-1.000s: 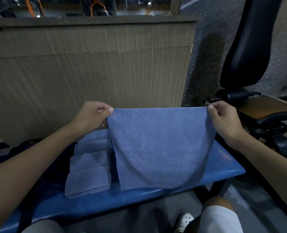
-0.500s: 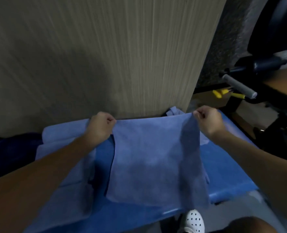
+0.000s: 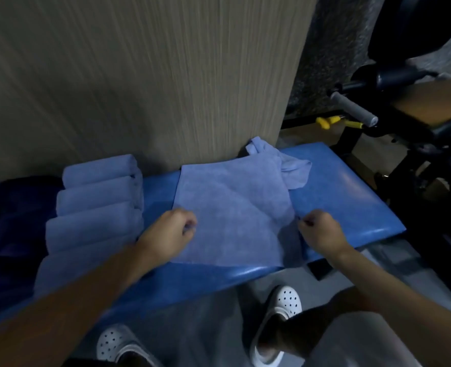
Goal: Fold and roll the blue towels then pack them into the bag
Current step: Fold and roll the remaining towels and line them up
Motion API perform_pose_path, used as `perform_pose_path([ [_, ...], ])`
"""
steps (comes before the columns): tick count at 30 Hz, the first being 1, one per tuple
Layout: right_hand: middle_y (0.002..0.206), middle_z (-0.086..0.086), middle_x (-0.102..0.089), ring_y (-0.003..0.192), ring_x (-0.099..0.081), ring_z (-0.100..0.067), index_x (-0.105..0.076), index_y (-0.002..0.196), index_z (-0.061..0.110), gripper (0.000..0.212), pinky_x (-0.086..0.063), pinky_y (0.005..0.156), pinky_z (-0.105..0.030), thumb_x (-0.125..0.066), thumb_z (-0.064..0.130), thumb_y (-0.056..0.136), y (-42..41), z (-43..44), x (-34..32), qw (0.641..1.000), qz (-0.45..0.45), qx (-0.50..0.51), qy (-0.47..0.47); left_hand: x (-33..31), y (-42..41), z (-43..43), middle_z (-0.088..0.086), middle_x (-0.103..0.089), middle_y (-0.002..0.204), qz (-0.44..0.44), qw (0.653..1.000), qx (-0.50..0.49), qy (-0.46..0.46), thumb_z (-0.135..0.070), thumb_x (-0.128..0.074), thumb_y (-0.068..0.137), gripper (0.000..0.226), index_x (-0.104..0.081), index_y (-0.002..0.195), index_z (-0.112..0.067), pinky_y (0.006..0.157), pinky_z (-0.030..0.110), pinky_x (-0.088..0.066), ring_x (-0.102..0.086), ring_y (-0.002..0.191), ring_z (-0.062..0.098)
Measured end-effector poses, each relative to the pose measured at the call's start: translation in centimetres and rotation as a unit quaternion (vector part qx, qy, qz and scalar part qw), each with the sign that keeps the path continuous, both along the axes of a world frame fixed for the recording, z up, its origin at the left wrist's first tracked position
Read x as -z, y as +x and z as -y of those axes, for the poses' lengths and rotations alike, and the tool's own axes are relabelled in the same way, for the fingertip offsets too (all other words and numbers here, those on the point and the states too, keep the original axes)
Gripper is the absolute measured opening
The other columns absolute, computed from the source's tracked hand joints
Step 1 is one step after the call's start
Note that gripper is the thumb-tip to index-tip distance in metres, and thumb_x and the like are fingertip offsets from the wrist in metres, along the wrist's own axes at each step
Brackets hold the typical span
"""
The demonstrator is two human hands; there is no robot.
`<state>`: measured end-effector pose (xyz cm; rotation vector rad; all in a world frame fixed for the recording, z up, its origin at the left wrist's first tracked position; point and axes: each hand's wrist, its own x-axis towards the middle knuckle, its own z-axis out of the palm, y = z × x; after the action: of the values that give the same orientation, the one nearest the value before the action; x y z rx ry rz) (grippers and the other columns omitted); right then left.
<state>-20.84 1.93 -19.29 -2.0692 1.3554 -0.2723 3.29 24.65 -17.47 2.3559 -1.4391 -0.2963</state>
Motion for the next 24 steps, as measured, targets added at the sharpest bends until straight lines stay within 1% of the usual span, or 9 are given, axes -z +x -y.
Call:
perform_pose_path([
  [5,0.073,-0.015,-0.057,0.078,-0.058,-0.03,-0.046,0.061,0.015,0.033,-0.032,0.064,-0.028,-0.069,0.023,0.084,-2.7,-4.1,0.7,1.0,-0.02,0.008,0.02,3.7,-2.9,-3.3,0.009,-0.057,0.105,-0.002,0.991,-0.13,-0.038,-0.003,-0.067,0.081,0.013,-0.069,0.091,-0.01,0.088,0.042,-0.051,-0.06,0.092,0.032],
  [9,0.079,-0.008,-0.058,0.083,-0.059,-0.028,-0.057,0.086,0.003,0.031,-0.036,0.065,-0.029,-0.077,0.025,0.076,-2.5,-5.0,0.6,0.999,-0.008,0.017,0.045,3.7,-4.2,-3.0,0.021,-0.05,0.128,-0.064,0.974,-0.214,-0.05,-0.004,-0.058,0.091,0.036,-0.058,0.126,-0.001,0.1,0.038,-0.043,-0.056,0.109,0.036],
  [13,0.06,-0.004,-0.051,0.069,-0.055,-0.025,-0.054,0.063,0.008,0.027,-0.035,0.057,-0.03,-0.075,0.019,0.076,-2.3,-4.8,0.8,0.999,-0.009,0.009,0.042,3.2,-4.7,-2.5,0.017,-0.053,0.128,-0.088,0.962,-0.245,-0.086,-0.003,-0.056,0.093,0.043,-0.05,0.136,-0.002,0.098,0.036,-0.043,-0.057,0.112,0.032],
  [15,0.051,-0.003,-0.044,0.059,-0.05,-0.022,-0.048,0.051,0.01,0.035,-0.033,0.053,-0.031,-0.071,0.014,0.077,-2.1,-4.9,0.9,0.999,-0.001,0.014,0.048,3.2,-4.6,-2.4,0.018,-0.058,0.117,-0.11,0.952,-0.274,-0.087,-0.005,-0.057,0.092,0.035,-0.053,0.127,-0.001,0.085,0.039,-0.049,-0.06,0.1,0.034],
  [17,0.05,-0.004,-0.044,0.057,-0.046,-0.021,-0.047,0.05,0.008,0.034,-0.032,0.053,-0.029,-0.067,0.01,0.077,-2.0,-5.0,1.1,0.998,0.023,0.028,0.049,3.4,-4.4,-2.4,0.018,-0.063,0.093,-0.132,0.939,-0.306,-0.083,-0.007,-0.057,0.092,0.01,-0.057,0.099,0.001,0.06,0.032,-0.046,-0.059,0.074,0.028],
  [18,0.052,-0.005,-0.047,0.058,-0.046,-0.021,-0.049,0.052,0.007,0.03,-0.033,0.054,-0.029,-0.067,0.009,0.076,-1.9,-5.0,1.1,0.997,0.049,0.043,0.05,3.6,-4.2,-2.4,0.015,-0.06,0.077,-0.145,0.932,-0.323,-0.08,-0.006,-0.056,0.091,0.012,-0.054,0.081,-0.002,0.05,0.029,-0.038,-0.053,0.061,0.022],
  [20,0.055,-0.004,-0.052,0.059,-0.049,-0.021,-0.054,0.058,0.009,0.024,-0.037,0.058,-0.029,-0.068,0.009,0.077,-1.5,-4.9,0.9,0.985,0.135,0.078,0.07,3.9,-3.8,-2.4,0.003,-0.044,0.053,-0.164,0.918,-0.351,-0.086,-0.004,-0.055,0.089,0.034,-0.04,0.059,-0.009,0.046,0.025,-0.028,-0.04,0.047,0.015],
  [22,0.054,-0.001,-0.051,0.057,-0.046,-0.021,-0.054,0.06,0.011,0.026,-0.038,0.058,-0.031,-0.07,0.009,0.081,-1.2,-4.7,0.6,0.96,0.224,0.101,0.134,3.8,-3.6,-2.3,0.0,-0.032,0.046,-0.174,0.908,-0.369,-0.098,-0.004,-0.057,0.087,0.045,-0.033,0.05,-0.013,0.049,0.026,-0.026,-0.032,0.044,0.015],
  [24,0.052,-0.003,-0.046,0.056,-0.04,-0.02,-0.054,0.061,0.01,0.028,-0.034,0.055,-0.033,-0.068,0.007,0.085,-1.1,-4.5,0.4,0.923,0.294,0.11,0.224,3.5,-3.3,-2.1,0.001,-0.035,0.046,-0.191,0.896,-0.385,-0.115,-0.009,-0.061,0.088,0.045,-0.037,0.05,-0.012,0.05,0.026,-0.027,-0.033,0.045,0.017],
])
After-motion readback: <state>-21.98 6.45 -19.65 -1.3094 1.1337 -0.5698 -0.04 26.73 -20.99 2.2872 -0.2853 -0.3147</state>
